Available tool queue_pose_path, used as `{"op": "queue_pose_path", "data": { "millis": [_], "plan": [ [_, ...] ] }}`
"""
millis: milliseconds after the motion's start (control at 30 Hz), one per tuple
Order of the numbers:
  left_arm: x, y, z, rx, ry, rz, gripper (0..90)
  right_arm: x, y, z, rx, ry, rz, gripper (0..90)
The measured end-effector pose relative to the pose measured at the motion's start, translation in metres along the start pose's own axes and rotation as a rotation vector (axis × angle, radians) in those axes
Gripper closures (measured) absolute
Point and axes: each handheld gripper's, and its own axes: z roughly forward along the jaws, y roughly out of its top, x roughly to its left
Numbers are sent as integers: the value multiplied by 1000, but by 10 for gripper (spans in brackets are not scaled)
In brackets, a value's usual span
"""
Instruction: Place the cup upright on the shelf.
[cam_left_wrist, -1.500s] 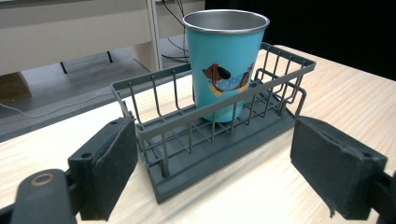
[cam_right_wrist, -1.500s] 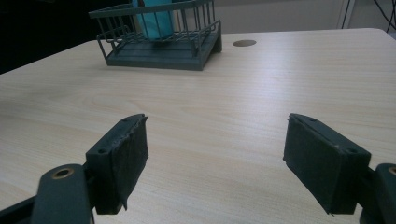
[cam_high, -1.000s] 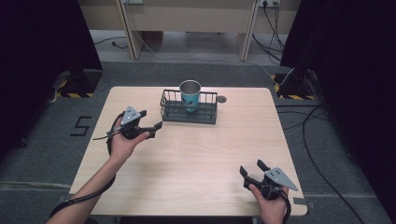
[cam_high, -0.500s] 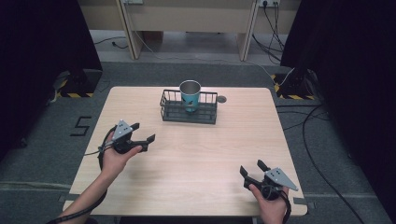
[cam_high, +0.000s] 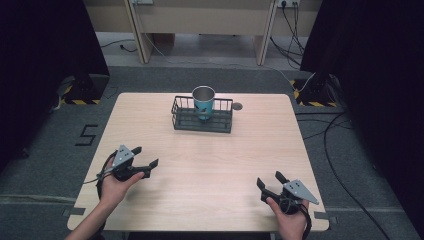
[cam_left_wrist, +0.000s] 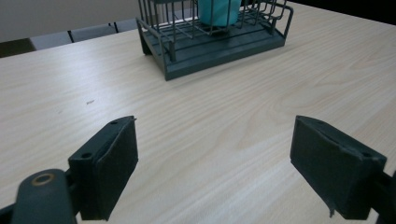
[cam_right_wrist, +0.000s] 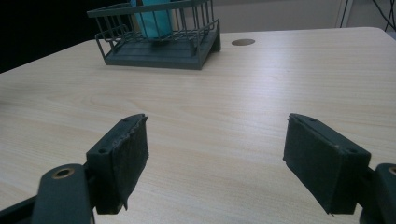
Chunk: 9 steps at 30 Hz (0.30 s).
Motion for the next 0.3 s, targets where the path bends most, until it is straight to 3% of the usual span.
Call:
{"op": "queue_pose_path", "data": {
  "millis": [300],
  "plan": [
    [-1, -9, -6, -19, -9, -20, 146, 0, 1, 0, -6, 4, -9, 227]
  ]
}}
